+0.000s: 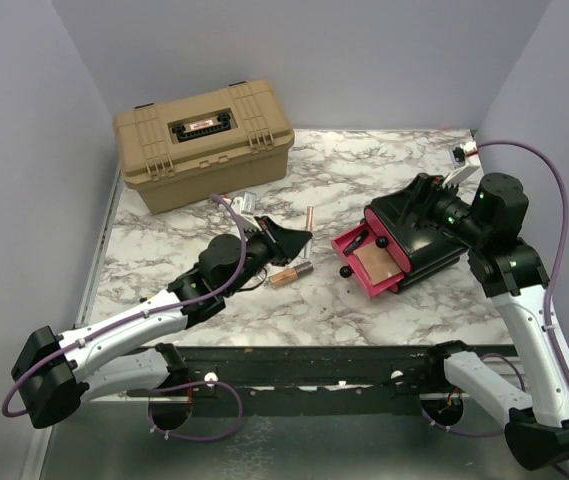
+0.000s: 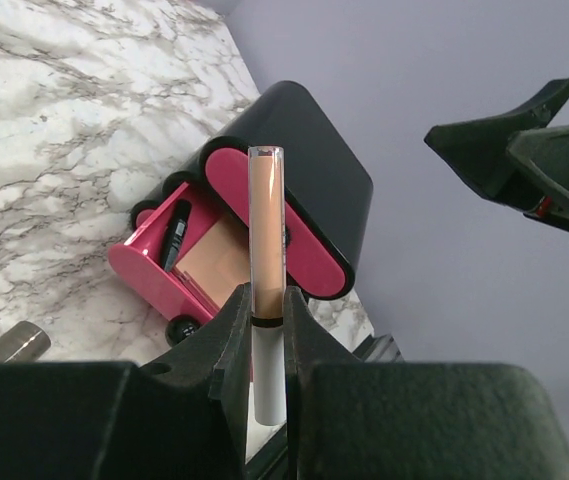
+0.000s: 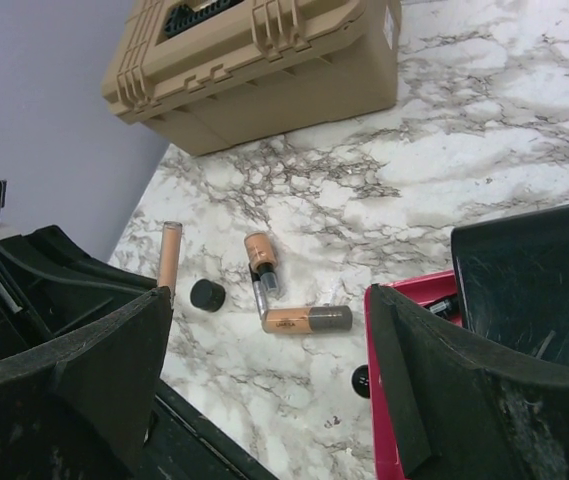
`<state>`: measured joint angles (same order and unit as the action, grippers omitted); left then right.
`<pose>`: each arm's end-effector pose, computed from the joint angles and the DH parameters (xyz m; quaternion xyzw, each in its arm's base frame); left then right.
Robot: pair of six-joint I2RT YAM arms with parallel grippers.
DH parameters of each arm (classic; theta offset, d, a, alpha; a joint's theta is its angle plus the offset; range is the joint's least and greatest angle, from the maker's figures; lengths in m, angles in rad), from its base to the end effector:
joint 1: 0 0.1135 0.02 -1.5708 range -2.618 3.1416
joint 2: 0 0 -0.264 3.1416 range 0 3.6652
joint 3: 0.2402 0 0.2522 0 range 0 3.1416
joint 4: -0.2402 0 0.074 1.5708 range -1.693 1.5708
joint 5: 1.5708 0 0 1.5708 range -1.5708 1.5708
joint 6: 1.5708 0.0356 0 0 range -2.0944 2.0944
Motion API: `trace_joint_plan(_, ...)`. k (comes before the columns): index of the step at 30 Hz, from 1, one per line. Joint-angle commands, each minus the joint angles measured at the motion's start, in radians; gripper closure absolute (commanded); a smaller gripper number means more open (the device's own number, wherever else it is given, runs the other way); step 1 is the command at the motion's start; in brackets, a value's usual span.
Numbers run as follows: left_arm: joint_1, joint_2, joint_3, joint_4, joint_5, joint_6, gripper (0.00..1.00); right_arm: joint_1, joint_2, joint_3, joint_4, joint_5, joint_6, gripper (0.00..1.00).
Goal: Organize the makeup
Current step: Pick up the makeup from the center of the board.
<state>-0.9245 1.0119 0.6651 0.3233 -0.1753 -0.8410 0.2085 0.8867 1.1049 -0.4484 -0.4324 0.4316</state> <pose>0.1494 -0.1877 0.3079 -0.0314 0.7146 -0.4979 0.4904 0.1758 0.0524 0.4054 -0.0472 0.7755 0.3505 0.5231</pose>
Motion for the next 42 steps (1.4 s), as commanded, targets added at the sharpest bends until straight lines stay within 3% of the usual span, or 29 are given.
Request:
trace_joint_plan(1, -0.004, -0.009, 0.020, 0.053, 0.101, 0.064, 1.00, 0.003, -0.008, -0.025, 0.035, -0.024, 0.054, 0.15)
trace_joint_plan(15, -0.004, -0.001, -0.019, 0.128, 0.257, 0.100, 1.00, 0.003, 0.026, -0.084, 0.286, -0.200, 0.270, 0.19)
trace_joint_plan(29, -0.006, 0.005, -0.043, 0.171, 0.287, 0.110, 1.00, 0.007, 0.065, -0.062, 0.303, -0.277, 0.280, 0.19)
trace_joint_plan(42, -0.005, -0.009, -0.053, 0.171, 0.275, 0.111, 1.00, 0.110, 0.116, -0.001, 0.212, -0.190, 0.204, 0.22)
